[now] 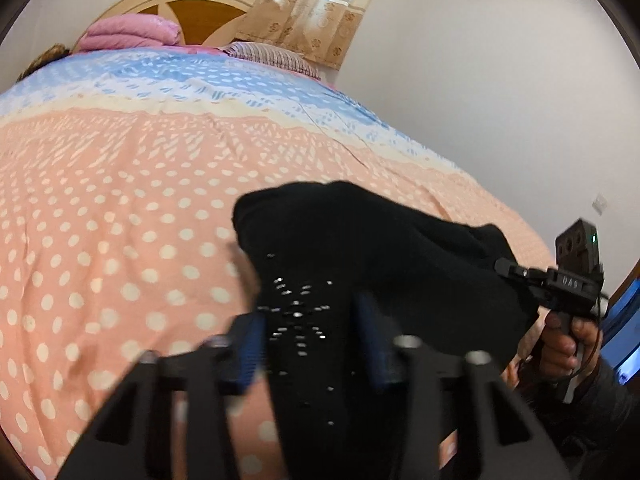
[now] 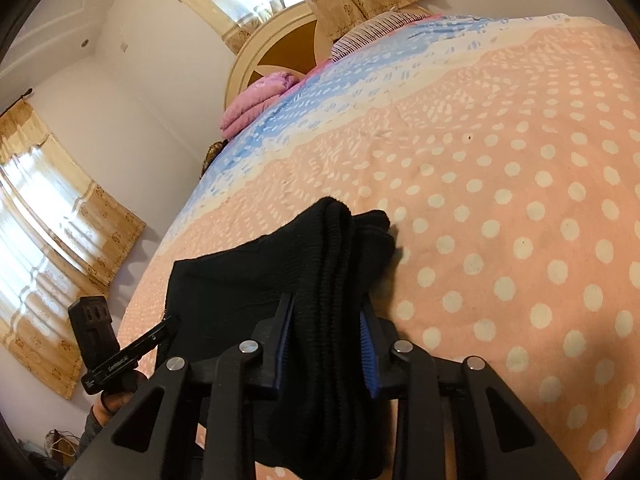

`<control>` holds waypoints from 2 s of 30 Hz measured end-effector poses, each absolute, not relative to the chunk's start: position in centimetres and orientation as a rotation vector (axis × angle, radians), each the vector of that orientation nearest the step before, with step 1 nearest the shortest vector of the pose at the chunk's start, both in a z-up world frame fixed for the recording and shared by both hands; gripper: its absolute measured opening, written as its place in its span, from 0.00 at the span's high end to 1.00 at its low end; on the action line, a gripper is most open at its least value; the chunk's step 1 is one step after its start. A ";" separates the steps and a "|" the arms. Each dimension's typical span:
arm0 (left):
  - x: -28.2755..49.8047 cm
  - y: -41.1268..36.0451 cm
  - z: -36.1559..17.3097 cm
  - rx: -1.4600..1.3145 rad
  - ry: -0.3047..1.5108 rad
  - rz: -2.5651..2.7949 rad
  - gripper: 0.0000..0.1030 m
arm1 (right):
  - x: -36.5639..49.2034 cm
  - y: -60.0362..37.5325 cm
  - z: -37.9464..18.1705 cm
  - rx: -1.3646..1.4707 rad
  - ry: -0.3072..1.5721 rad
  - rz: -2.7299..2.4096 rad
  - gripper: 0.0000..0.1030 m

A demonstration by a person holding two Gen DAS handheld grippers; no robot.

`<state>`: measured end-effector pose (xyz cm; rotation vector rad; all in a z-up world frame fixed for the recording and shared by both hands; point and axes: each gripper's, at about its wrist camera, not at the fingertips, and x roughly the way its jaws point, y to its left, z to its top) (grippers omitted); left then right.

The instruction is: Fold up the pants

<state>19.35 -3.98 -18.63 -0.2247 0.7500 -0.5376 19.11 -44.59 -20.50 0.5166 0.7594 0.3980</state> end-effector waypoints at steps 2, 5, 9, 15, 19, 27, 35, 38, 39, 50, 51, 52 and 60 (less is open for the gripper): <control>19.3 -3.6 -18.4 -0.268 0.747 -0.583 0.87 | 18.7 -44.2 -19.6 0.497 0.741 0.402 0.72; 18.9 -3.8 -18.0 -0.252 0.730 -0.579 0.88 | 18.3 -43.9 -18.4 0.477 0.720 0.412 0.73; 18.2 -3.3 -16.9 -0.269 0.702 -0.588 0.89 | 18.0 -43.1 -16.6 0.445 0.695 0.438 0.73; 17.4 -1.7 -15.0 -0.280 0.656 -0.584 0.89 | 19.1 -40.8 -14.7 0.393 0.684 0.491 0.73; 16.8 0.3 -14.3 -0.296 0.627 -0.557 0.89 | 20.8 -38.2 -14.0 0.359 0.691 0.531 0.73; 16.0 5.9 -12.6 -0.325 0.574 -0.446 0.89 | 24.0 -31.3 -12.4 0.300 0.690 0.647 0.73; 14.7 13.3 -11.4 -0.311 0.521 -0.255 0.89 | 28.1 -21.6 -12.4 0.263 0.699 0.777 0.73; 14.3 15.3 -12.2 -0.287 0.517 -0.181 0.89 | 29.1 -17.9 -12.9 0.250 0.695 0.799 0.73; 14.4 15.6 -12.6 -0.265 0.521 -0.153 0.89 | 29.4 -16.7 -13.4 0.237 0.702 0.798 0.73; 16.8 17.2 -20.4 -0.266 0.681 0.000 0.56 | 33.2 -15.9 -20.2 0.294 0.894 0.712 0.65; 16.6 17.4 -20.3 -0.267 0.679 0.016 0.49 | 33.3 -16.3 -20.3 0.297 0.895 0.704 0.64; 16.5 17.4 -20.3 -0.267 0.675 0.037 0.37 | 33.3 -16.5 -20.4 0.298 0.894 0.699 0.60; 14.3 17.4 -19.4 -0.256 0.693 0.068 0.33 | 32.3 -18.7 -20.0 0.318 0.876 0.657 0.51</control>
